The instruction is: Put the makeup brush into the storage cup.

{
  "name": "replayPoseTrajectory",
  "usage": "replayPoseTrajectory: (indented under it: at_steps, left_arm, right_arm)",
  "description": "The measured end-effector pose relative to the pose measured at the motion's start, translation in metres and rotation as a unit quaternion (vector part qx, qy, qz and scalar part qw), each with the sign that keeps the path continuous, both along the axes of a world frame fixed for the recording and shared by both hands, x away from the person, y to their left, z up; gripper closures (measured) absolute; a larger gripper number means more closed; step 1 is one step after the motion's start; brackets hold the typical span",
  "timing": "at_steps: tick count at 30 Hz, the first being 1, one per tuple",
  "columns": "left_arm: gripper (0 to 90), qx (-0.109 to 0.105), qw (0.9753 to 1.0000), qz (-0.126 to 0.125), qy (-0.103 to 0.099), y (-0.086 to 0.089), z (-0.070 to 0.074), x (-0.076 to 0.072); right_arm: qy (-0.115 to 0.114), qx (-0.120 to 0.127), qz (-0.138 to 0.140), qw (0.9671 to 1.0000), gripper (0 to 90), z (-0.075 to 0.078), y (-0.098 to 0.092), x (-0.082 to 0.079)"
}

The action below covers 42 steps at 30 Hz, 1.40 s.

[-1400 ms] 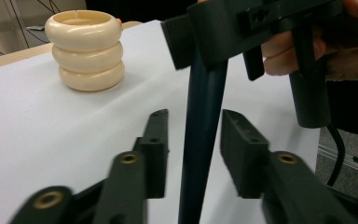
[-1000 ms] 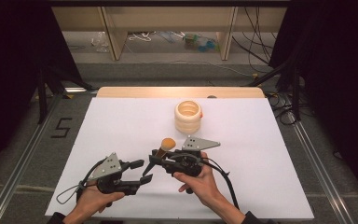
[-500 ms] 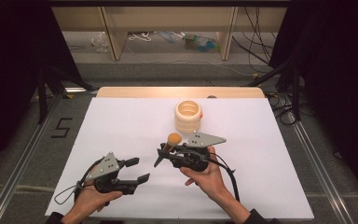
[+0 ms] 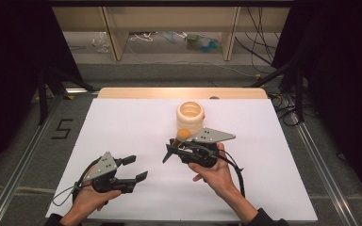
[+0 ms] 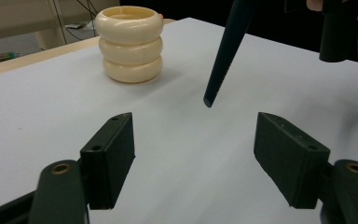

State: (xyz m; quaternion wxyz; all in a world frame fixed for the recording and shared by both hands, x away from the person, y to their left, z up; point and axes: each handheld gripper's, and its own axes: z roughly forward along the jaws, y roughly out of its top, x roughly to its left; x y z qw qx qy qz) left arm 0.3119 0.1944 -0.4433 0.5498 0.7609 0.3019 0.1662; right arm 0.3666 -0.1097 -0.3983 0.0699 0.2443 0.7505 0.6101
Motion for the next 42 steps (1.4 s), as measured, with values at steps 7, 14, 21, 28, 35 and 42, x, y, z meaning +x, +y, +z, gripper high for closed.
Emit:
replayPoseTrajectory:
  at_steps: [7,14,21,28,35,42]
  left_arm:
    - [28.6,-0.002,0.9999,0.014,-0.002,0.005,-0.001,0.003]
    - [27.0,-0.007,0.9998,0.018,0.004,0.005,-0.002,0.004]
    - [23.5,-0.007,0.9996,0.027,-0.001,0.006,-0.001,0.005]
    - [21.6,-0.011,0.9994,0.033,0.002,0.006,-0.002,0.005]
    - [21.5,-0.011,0.9994,0.034,0.001,0.006,-0.002,0.005]
    - [21.4,-0.009,0.9995,0.03,-0.004,0.007,-0.001,0.006]
  right_arm:
    - [-0.009,-0.006,-0.018,0.9998,73.7,0.005,-0.009,0.006]
    - [-0.016,-0.023,-0.041,0.9988,73.7,0.014,-0.023,0.013]
    - [-0.026,-0.042,-0.062,0.9969,73.7,0.02,-0.034,0.022]
    - [-0.036,-0.059,-0.076,0.9947,73.7,0.025,-0.04,0.03]
    - [-0.034,-0.066,-0.087,0.9934,73.7,0.027,-0.048,0.037]
    - [-0.037,-0.077,-0.101,0.9913,73.7,0.032,-0.053,0.045]
